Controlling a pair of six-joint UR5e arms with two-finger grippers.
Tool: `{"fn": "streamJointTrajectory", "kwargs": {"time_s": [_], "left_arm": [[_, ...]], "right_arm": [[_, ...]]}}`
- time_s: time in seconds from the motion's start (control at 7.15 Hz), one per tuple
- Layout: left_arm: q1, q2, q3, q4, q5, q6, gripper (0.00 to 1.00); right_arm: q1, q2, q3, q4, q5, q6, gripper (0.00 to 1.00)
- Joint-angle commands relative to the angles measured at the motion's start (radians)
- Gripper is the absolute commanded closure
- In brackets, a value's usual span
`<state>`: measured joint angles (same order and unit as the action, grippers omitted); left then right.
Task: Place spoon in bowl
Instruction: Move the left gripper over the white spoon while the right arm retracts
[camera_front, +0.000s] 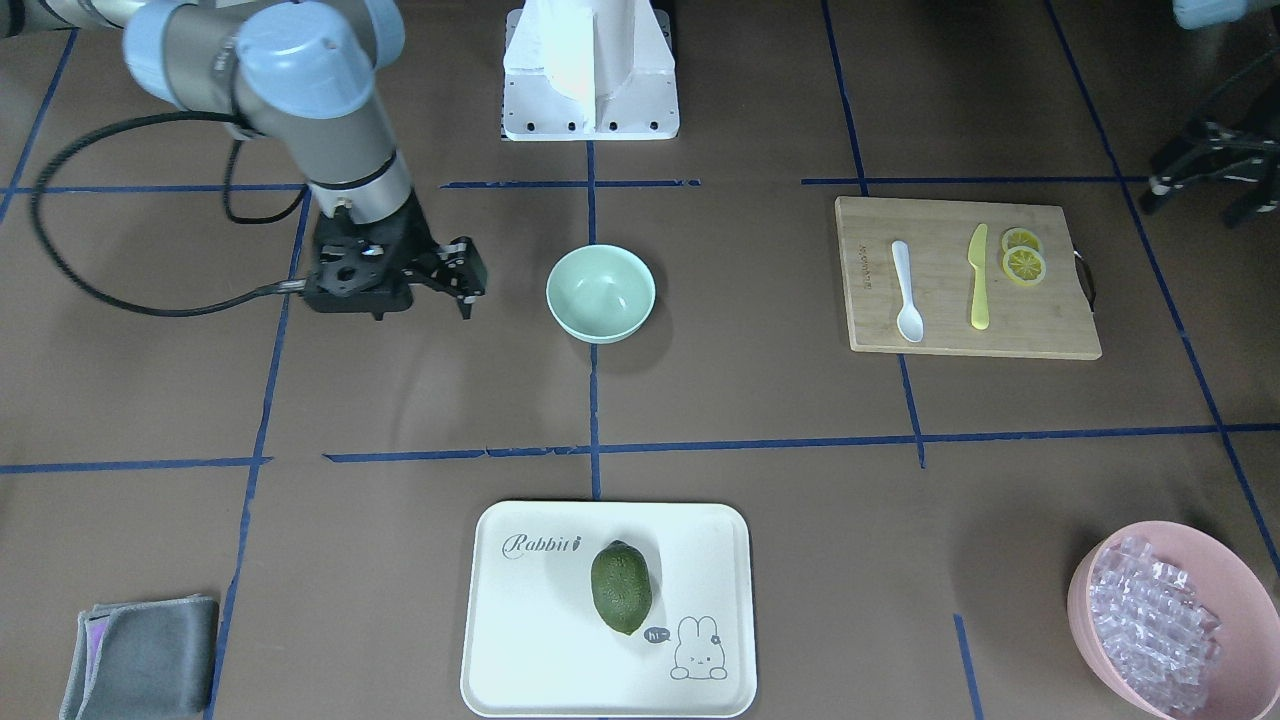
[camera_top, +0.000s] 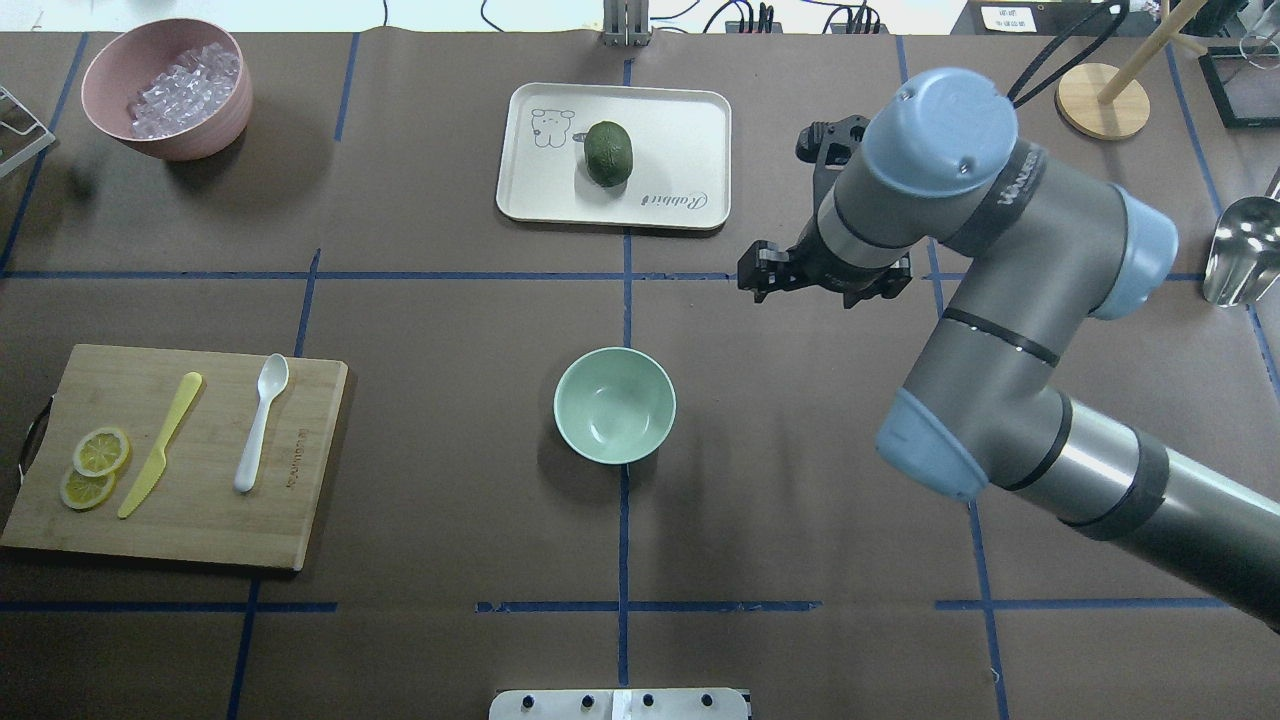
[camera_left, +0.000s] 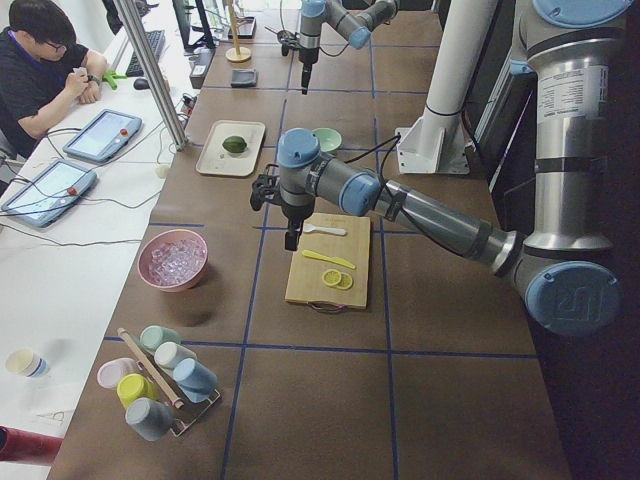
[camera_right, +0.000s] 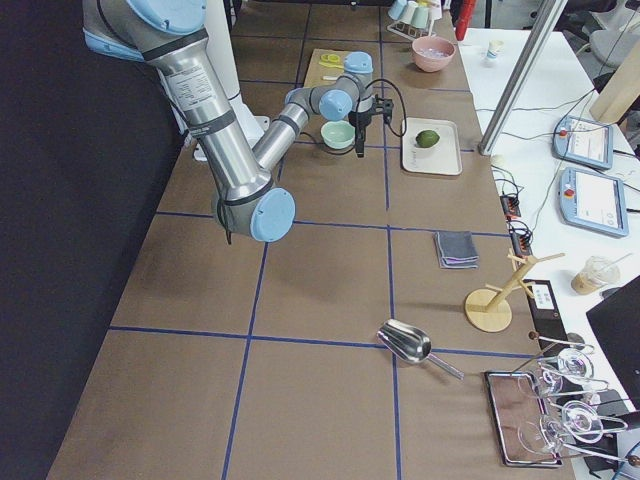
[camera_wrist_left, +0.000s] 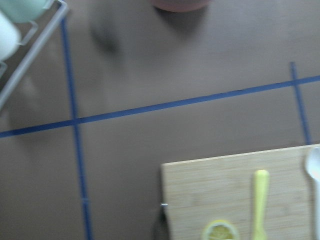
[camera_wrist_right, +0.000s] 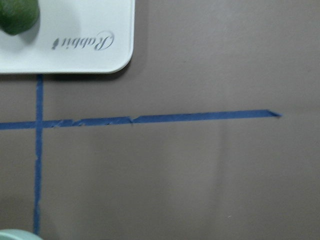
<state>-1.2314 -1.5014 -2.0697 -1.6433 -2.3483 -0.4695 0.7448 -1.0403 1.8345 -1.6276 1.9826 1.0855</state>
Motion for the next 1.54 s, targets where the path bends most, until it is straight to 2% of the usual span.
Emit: {"fn": "streamJointTrajectory", "kwargs": {"time_s": [0.0, 0.14, 0.28, 0.42, 0.56, 0.7, 1.12, 1.4], "left_arm": [[0.226, -0.013, -0.015, -0.17, 0.161, -0.328, 0.0], [0.327, -0.013, 0.028, -0.261, 0.278, -0.441, 0.01], [0.428, -0.022, 0.124, -0.423, 0.372, -0.557, 0.01], [0.496, -0.029, 0.173, -0.507, 0.426, -0.627, 0.02], [0.538, -0.048, 0.178, -0.506, 0.455, -0.632, 0.02], [0.552, -0.054, 0.197, -0.506, 0.455, -0.632, 0.04], [0.573, -0.108, 0.278, -0.506, 0.452, -0.621, 0.12], [0.575, -0.108, 0.278, -0.504, 0.449, -0.62, 0.18]], "right_arm": [[0.164, -0.101, 0.015, -0.006, 0.123, -0.248, 0.0], [0.242, -0.159, 0.016, -0.005, 0.184, -0.368, 0.0], [0.313, -0.206, 0.016, -0.008, 0.215, -0.513, 0.0], [0.362, -0.249, 0.016, -0.008, 0.222, -0.579, 0.0], [0.413, -0.286, 0.014, -0.011, 0.246, -0.661, 0.0], [0.433, -0.323, 0.012, -0.005, 0.257, -0.727, 0.0], [0.435, -0.328, 0.014, -0.006, 0.259, -0.73, 0.0], [0.435, -0.33, 0.012, -0.006, 0.257, -0.73, 0.0]]}}
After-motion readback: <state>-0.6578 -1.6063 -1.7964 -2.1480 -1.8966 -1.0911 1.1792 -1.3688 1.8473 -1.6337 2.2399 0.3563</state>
